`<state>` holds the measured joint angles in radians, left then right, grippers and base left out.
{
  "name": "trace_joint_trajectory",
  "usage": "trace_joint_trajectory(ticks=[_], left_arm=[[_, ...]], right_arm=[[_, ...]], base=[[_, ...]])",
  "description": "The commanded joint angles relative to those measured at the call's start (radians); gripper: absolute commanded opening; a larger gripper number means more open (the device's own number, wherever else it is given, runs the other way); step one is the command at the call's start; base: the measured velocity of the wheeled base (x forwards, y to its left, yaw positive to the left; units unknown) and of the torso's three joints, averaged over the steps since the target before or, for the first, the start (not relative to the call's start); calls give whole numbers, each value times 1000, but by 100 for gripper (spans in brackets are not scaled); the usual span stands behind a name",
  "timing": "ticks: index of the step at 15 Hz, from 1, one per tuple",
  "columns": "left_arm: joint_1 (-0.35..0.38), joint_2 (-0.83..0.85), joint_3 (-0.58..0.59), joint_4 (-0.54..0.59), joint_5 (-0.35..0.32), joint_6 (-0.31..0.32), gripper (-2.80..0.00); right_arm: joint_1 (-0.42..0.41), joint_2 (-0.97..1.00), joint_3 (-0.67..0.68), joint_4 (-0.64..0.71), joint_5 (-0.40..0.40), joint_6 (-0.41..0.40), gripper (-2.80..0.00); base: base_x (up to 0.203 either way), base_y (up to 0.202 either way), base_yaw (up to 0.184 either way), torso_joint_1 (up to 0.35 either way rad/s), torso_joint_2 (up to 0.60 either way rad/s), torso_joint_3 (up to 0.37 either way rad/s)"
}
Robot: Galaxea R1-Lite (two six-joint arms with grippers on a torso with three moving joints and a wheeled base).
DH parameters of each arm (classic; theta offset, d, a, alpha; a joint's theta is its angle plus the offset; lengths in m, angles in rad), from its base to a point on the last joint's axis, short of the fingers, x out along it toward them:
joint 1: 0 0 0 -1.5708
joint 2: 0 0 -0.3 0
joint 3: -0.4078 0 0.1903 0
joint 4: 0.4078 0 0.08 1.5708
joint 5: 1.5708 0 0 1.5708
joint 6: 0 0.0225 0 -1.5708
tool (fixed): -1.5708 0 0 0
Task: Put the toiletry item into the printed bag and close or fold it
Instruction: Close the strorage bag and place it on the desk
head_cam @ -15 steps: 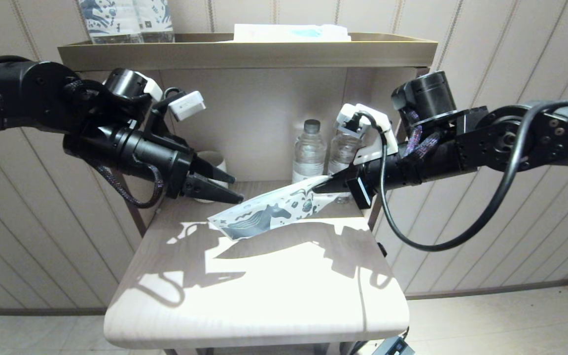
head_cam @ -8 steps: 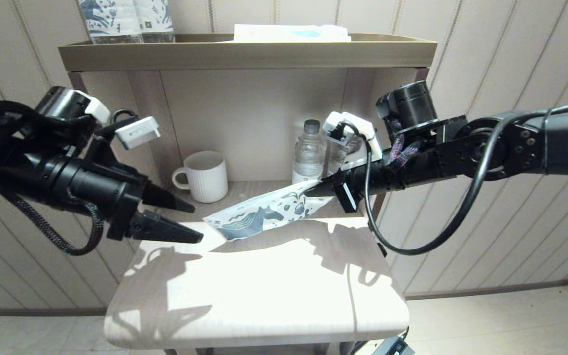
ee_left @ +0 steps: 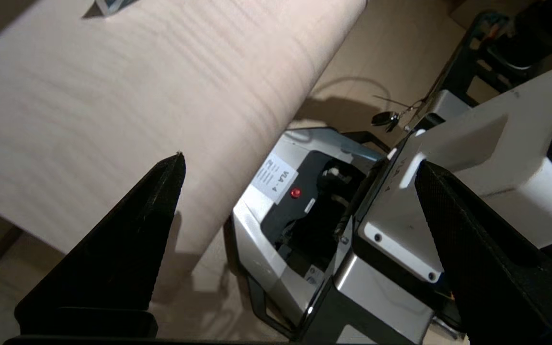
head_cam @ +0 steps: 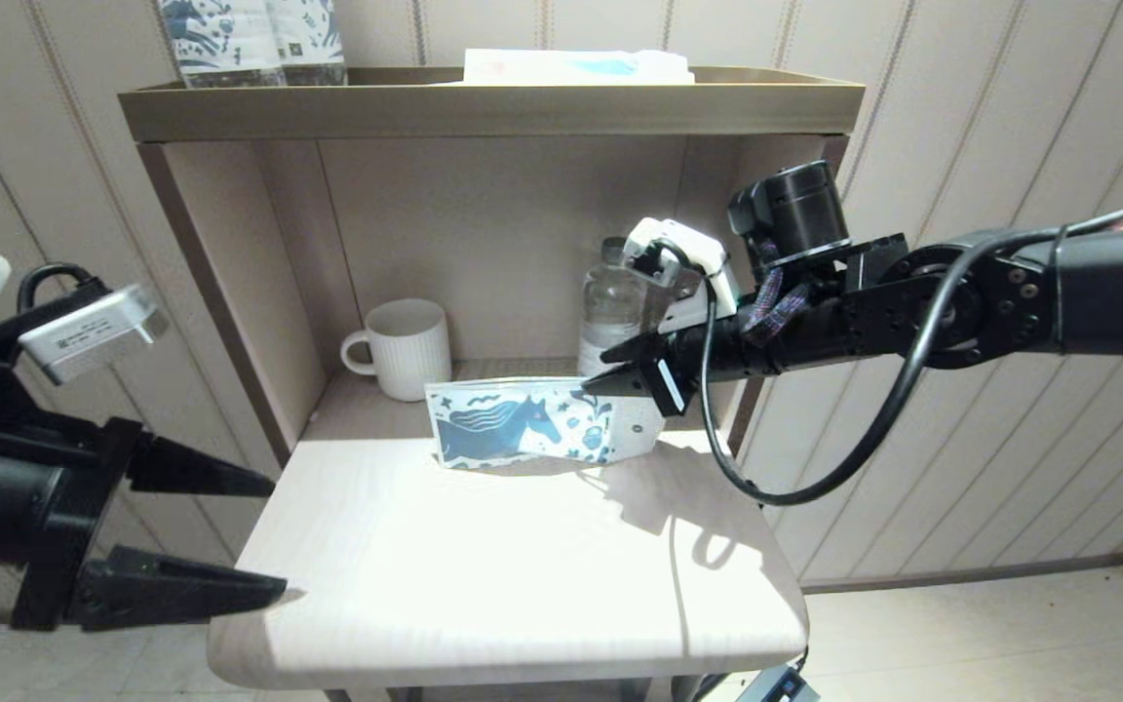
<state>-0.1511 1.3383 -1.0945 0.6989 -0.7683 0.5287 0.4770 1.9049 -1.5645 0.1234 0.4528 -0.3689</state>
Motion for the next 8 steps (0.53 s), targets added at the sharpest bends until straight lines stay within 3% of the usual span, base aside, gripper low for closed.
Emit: trace_joint_trajectory(ticks=[1, 4, 5, 8], left_arm=[[8, -151, 95, -8, 58, -33, 0], [31, -291, 129, -12, 77, -124, 0], [33, -357, 143, -11, 81, -164, -280], [35, -550, 183, 10, 137, -267, -280]], right_arm=[[-4, -11, 10, 1, 0, -1, 0], [-8, -128, 79, 0, -4, 9, 0], [-8, -189, 120, -3, -13, 12, -280], [2, -403, 233, 23, -64, 25, -280]], base=[[0, 0, 0, 0, 0, 0], [0, 0, 0, 0, 0, 0], [0, 0, 0, 0, 0, 0], [0, 0, 0, 0, 0, 0]])
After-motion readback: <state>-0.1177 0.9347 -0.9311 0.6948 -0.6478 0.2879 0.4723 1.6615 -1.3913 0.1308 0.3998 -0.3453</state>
